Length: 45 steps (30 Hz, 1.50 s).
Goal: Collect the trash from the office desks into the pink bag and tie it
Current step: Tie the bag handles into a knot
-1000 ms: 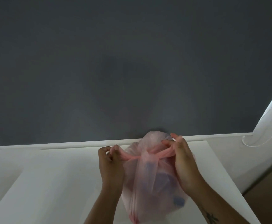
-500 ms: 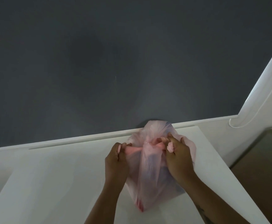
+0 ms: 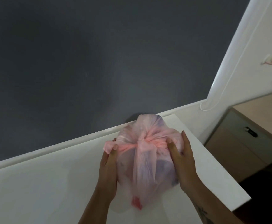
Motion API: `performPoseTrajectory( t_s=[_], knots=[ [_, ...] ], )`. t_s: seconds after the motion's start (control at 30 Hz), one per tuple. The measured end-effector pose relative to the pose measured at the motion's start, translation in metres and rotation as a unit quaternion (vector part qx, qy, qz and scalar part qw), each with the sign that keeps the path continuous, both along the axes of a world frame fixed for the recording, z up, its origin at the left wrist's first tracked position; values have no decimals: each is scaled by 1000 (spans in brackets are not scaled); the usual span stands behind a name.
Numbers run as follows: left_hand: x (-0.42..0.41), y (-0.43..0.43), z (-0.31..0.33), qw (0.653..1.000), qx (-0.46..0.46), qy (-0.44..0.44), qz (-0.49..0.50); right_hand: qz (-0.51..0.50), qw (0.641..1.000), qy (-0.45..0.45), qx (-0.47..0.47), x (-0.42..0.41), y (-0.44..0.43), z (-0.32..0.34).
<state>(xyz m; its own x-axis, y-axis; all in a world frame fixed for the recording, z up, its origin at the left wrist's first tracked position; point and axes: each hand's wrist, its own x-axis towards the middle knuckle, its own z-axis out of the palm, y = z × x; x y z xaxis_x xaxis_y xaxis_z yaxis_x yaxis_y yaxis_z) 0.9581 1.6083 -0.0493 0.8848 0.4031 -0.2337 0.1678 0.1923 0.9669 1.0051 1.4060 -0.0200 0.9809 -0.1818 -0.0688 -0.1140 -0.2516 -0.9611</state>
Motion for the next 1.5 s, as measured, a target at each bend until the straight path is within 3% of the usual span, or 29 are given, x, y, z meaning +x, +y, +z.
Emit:
performPoseTrajectory(
  t_s=[0.2, 0.37, 0.57, 0.83, 1.13, 1.5],
  knots=[
    [15, -64, 7, 1000, -3, 18, -18, -30, 998, 16, 60, -1, -66, 5],
    [39, -168, 15, 999, -6, 16, -31, -73, 993, 13, 96, 17, -166, 4],
    [84, -291, 22, 998, 16, -2, -57, -53, 997, 3, 56, 71, -291, -4],
    [144, -421, 6, 995, 92, 13, -45, 24, 988, 142, 58, 142, -423, -40],
    [126, -483, -83, 990, 105, 96, -15, 69, 963, 226, 128, 118, -470, -138],
    [111, -485, -207, 966, 115, 231, 0, 31, 931, 350, 98, 103, -462, -271]
  ],
)
